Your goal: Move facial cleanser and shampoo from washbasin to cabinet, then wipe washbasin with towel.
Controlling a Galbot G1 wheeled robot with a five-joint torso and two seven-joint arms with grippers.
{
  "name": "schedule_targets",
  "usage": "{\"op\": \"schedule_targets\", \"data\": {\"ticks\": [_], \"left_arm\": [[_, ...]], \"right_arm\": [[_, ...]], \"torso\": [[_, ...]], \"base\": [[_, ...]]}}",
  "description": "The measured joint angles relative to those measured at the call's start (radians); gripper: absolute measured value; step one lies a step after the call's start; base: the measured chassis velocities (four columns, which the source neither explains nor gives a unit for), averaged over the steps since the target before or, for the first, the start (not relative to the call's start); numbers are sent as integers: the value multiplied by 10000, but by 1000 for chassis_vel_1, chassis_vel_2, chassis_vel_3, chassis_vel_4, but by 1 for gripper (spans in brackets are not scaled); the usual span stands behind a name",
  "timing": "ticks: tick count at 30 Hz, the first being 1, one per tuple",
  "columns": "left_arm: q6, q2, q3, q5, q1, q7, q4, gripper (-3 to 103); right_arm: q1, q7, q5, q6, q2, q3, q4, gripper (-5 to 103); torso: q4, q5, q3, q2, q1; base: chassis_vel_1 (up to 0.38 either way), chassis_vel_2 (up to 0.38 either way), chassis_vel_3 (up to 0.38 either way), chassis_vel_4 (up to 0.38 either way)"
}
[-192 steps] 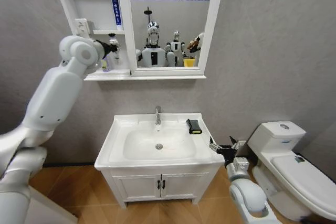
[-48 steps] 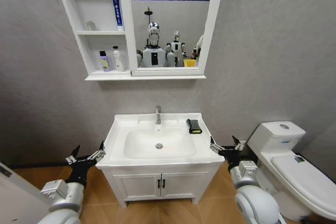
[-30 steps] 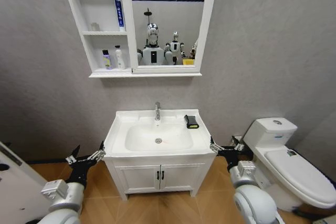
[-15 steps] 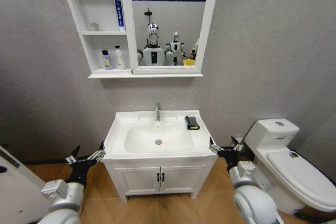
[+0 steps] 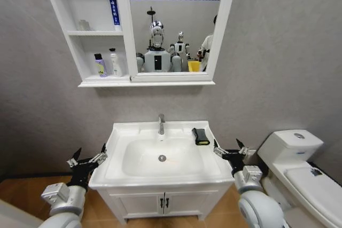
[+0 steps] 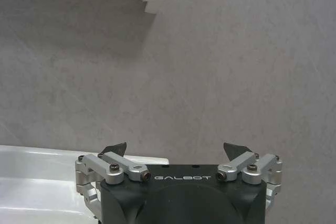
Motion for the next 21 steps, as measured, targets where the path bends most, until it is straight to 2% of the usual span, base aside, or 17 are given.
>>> {"op": "schedule_targets", "data": {"ticks": [5, 8, 21], "left_arm": [[0, 0, 0, -1, 1, 2, 0, 100], [0, 0, -1, 0, 6, 0, -1, 100], [-1, 1, 0, 0, 3, -2, -1, 100]], "right_arm": [[-11, 16, 5, -118, -6, 0, -20, 100], [56, 18, 25, -319, -28, -14, -21, 100], [133, 24, 61, -360, -65, -6, -129, 100]], "torso": [[-8, -3, -5, 4, -17], [6, 0, -9, 12, -29], [2, -1, -5, 7, -15]], "base": [[-60, 22, -45, -14], [92, -21, -69, 23], [14, -9, -9, 11]]}}
